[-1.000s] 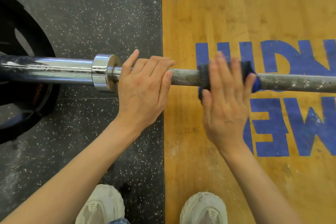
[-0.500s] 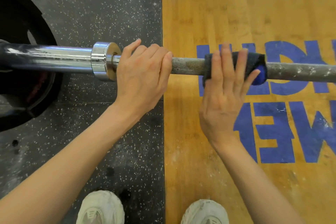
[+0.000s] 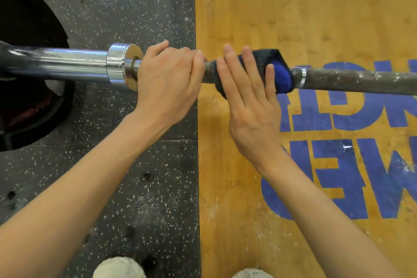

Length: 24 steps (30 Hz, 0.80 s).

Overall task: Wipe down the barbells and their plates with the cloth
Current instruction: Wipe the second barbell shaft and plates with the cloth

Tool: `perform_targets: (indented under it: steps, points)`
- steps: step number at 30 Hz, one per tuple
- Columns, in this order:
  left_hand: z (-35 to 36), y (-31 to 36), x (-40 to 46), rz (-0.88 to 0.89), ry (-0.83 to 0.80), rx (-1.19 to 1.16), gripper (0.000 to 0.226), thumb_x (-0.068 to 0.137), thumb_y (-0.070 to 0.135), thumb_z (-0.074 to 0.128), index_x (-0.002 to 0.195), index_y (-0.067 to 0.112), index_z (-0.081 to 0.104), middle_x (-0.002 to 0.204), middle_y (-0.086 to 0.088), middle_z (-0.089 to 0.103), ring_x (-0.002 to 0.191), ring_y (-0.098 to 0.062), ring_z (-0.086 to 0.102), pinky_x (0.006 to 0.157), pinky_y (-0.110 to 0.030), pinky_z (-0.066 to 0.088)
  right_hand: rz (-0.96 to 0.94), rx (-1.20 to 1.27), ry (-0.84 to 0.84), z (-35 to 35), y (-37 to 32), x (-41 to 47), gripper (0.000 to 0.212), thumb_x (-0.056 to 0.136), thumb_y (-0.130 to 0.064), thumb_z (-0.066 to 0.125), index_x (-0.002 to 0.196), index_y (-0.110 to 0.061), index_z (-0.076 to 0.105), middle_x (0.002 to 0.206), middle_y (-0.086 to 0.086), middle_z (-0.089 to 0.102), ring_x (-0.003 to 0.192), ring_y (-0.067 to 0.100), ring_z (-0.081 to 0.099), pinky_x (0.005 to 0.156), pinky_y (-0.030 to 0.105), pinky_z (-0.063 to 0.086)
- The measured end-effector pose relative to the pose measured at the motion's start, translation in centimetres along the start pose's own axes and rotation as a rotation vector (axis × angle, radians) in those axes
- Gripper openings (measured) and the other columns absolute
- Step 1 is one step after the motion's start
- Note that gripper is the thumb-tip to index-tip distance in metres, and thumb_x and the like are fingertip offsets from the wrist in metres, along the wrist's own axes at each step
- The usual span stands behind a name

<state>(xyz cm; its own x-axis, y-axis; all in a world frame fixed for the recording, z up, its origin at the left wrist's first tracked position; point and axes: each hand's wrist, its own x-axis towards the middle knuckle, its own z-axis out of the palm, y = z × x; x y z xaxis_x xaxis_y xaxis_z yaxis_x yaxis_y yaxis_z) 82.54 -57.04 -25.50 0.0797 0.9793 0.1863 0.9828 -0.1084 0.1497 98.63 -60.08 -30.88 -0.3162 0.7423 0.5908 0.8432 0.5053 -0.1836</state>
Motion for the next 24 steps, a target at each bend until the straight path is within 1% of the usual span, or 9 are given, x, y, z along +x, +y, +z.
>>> perform_targets:
  steps: [2,4,7,10,12,15,17,20,24]
  points:
    - [0.0,-0.3,0.5,0.001,-0.01,-0.023,0.066,0.103,0.033,0.01,0.097,0.018,0.073,0.08,0.001,0.068,0.083,-0.021,0.062,0.112,-0.033,0.026,-0.005,-0.074,0.009,0.0,2.3,-0.6,0.067,0.092,0.016,0.042,0.155,-0.006,0.032,0.16,0.01,0.034,0.153,0.023,0.019,0.126,0.041,-0.001]
    - [0.2,-0.3,1.0,-0.004,-0.007,-0.047,0.066,0.103,0.033,0.011,0.097,0.018,0.075,0.079,0.002,0.068,0.082,-0.02,0.062,0.111,-0.032,0.026,0.115,-0.132,0.058,-0.4,3.3,-1.3,0.067,0.093,0.015,0.047,0.155,-0.005,0.029,0.16,0.012,0.034,0.154,0.025,0.015,0.125,0.043,-0.003]
    - [0.5,-0.4,1.7,-0.013,-0.025,-0.014,0.069,0.102,0.035,0.008,0.093,0.018,0.075,0.077,0.0,0.07,0.079,-0.023,0.063,0.108,-0.033,0.029,0.214,-0.079,0.071,0.6,0.9,-0.4,0.063,0.093,0.016,0.035,0.153,-0.003,0.031,0.159,0.014,0.036,0.151,0.033,0.021,0.125,0.046,-0.004]
    - [0.4,-0.7,2.3,0.027,-0.058,0.026,0.064,0.103,0.03,0.013,0.09,0.016,0.074,0.075,-0.004,0.071,0.077,-0.03,0.064,0.102,-0.039,0.037,0.065,-0.027,-0.005,1.4,-0.6,1.1,0.062,0.095,0.01,0.022,0.154,-0.006,0.03,0.161,0.008,0.032,0.151,0.028,0.023,0.125,0.043,-0.002]
    - [0.3,-1.0,2.4,0.035,-0.064,0.018,0.062,0.103,0.029,0.015,0.091,0.016,0.074,0.075,-0.004,0.071,0.076,-0.031,0.064,0.1,-0.039,0.038,-0.012,-0.094,-0.045,0.8,1.4,0.9,0.063,0.095,0.012,0.024,0.156,-0.007,0.027,0.162,0.005,0.026,0.153,0.021,0.017,0.126,0.041,-0.002]
    - [0.4,-0.9,2.1,0.012,-0.034,-0.014,0.064,0.103,0.031,0.014,0.091,0.016,0.075,0.069,0.0,0.066,0.068,-0.025,0.058,0.1,-0.034,0.036,0.169,-0.181,-0.008,-1.0,3.6,-0.3,0.062,0.098,0.007,0.044,0.156,-0.005,0.026,0.163,0.011,0.028,0.154,0.026,0.016,0.126,0.045,-0.001]
    - [0.5,-0.7,2.0,-0.004,-0.019,-0.045,0.066,0.103,0.032,0.012,0.092,0.017,0.075,0.07,0.002,0.066,0.068,-0.021,0.056,0.104,-0.032,0.033,0.29,-0.122,0.009,-1.0,1.8,0.4,0.05,0.104,-0.003,0.042,0.153,-0.002,0.034,0.161,0.013,0.033,0.152,0.032,0.022,0.126,0.047,-0.001]
    - [0.5,-0.5,1.3,0.001,-0.01,-0.065,0.064,0.104,0.032,0.01,0.1,0.02,0.074,0.083,0.003,0.069,0.086,-0.02,0.064,0.108,-0.033,0.031,0.219,0.025,-0.06,-0.2,-1.3,2.7,0.044,0.107,-0.017,0.036,0.147,-0.003,0.046,0.155,0.012,0.044,0.149,0.032,0.032,0.126,0.044,0.002]
    - [0.5,-0.4,-0.1,0.002,0.043,-0.136,0.052,0.108,0.027,0.023,0.116,0.018,0.073,0.109,0.0,0.074,0.124,-0.021,0.06,0.111,-0.035,0.031,0.22,-0.078,-0.139,-2.2,0.9,1.9,0.048,0.11,-0.028,0.028,0.146,-0.005,0.049,0.153,0.009,0.048,0.148,0.028,0.036,0.126,0.043,0.004]
